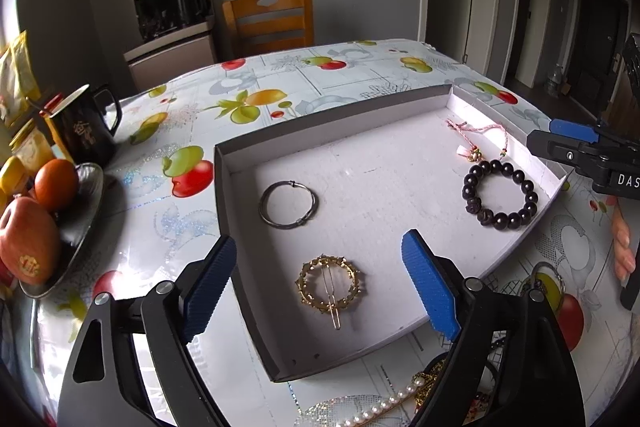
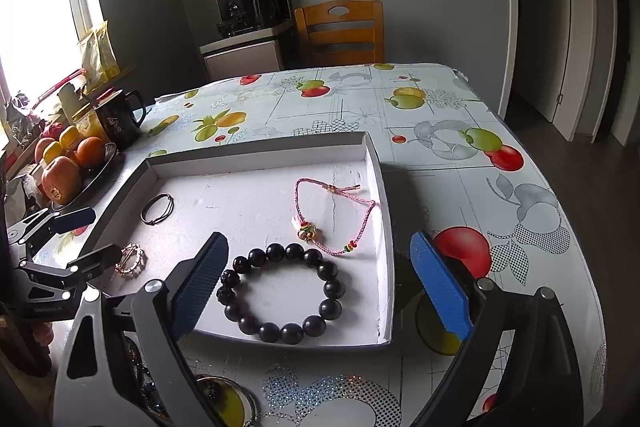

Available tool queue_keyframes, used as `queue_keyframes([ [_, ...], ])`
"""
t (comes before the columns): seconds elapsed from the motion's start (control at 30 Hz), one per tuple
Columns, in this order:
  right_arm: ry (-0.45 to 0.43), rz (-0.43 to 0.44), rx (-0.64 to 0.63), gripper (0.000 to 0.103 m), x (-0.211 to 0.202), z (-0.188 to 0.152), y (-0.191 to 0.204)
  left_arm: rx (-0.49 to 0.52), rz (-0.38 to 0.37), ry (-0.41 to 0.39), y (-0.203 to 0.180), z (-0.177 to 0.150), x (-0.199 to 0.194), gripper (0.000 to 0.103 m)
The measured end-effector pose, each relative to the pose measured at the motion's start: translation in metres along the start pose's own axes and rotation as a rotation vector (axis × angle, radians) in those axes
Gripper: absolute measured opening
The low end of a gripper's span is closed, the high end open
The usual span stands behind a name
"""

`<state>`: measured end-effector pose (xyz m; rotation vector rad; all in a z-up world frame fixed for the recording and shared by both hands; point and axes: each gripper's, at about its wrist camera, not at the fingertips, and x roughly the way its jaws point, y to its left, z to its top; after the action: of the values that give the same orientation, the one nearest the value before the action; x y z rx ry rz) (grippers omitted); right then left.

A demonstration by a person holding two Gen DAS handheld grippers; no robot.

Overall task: Organize jewelry
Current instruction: 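Withdraw both open grippers from the box toward the remaining jewelry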

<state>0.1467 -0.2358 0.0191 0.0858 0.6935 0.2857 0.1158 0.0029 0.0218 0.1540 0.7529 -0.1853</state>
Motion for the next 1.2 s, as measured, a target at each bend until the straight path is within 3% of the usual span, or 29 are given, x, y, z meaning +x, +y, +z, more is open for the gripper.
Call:
queue_keyframes([
  [0.53,-0.080,-0.052,-0.012,0.098,-0.008,0.001,-0.003,0.003,0.000,-0.064,0.001,0.003,-0.010,0.089],
  [0.8,-0.067,-0.040,0.033,0.098,-0.036,0.012,-0.004,-0.059,0.013,-0.088,0.012,0.010,-0.049,0.092],
  [1.2,-0.038,-0.013,-0.015,0.098,-0.078,-0.022,-0.003,-0.042,0.010,-0.057,0.017,-0.032,-0.086,0.092],
])
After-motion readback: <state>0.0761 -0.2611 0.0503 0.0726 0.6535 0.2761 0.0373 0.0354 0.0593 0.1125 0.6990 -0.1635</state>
